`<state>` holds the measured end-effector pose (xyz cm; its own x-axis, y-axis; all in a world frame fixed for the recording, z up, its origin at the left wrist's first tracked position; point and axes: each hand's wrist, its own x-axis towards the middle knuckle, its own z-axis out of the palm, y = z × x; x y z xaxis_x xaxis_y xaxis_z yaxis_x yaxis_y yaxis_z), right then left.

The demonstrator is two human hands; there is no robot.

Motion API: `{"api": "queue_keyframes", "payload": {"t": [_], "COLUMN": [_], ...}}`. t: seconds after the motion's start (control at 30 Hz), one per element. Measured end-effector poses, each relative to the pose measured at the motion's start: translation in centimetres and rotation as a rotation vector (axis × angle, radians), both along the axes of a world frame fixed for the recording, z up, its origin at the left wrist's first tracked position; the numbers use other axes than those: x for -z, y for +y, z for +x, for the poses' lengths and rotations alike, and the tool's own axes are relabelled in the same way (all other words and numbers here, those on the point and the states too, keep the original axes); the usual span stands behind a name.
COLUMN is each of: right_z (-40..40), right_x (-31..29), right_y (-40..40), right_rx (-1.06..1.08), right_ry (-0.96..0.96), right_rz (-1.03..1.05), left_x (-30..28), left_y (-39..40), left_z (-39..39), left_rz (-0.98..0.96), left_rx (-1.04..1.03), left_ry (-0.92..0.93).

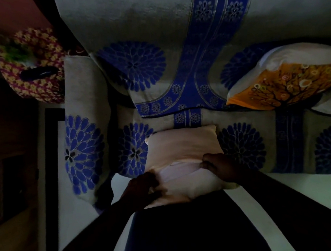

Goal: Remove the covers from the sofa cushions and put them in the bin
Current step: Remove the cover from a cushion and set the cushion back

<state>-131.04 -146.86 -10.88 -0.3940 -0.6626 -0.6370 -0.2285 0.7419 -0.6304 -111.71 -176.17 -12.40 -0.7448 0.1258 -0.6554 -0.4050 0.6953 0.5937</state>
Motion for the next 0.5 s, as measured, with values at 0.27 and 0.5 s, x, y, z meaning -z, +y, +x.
{"api": "queue_keyframes", "payload": {"t": [0.27,0.5], "right_z": [-3.9,-5.0], "right_x": [1.7,3.4], "right_y": [0.1,-3.0], "right_rx": [-0.077,0.104], "right_ry": [0.073,0.256], "right_rz": [-0.083,-0.072], "left_x": [1.6,3.3], "left_y": [-1.4,-0.7], "left_z": [-6.4,-9.4], "left_rz": [-0.033,-0.295], "left_rx": [-0.220,-0.072], "left_ry": [-0.225,-0.300]}}
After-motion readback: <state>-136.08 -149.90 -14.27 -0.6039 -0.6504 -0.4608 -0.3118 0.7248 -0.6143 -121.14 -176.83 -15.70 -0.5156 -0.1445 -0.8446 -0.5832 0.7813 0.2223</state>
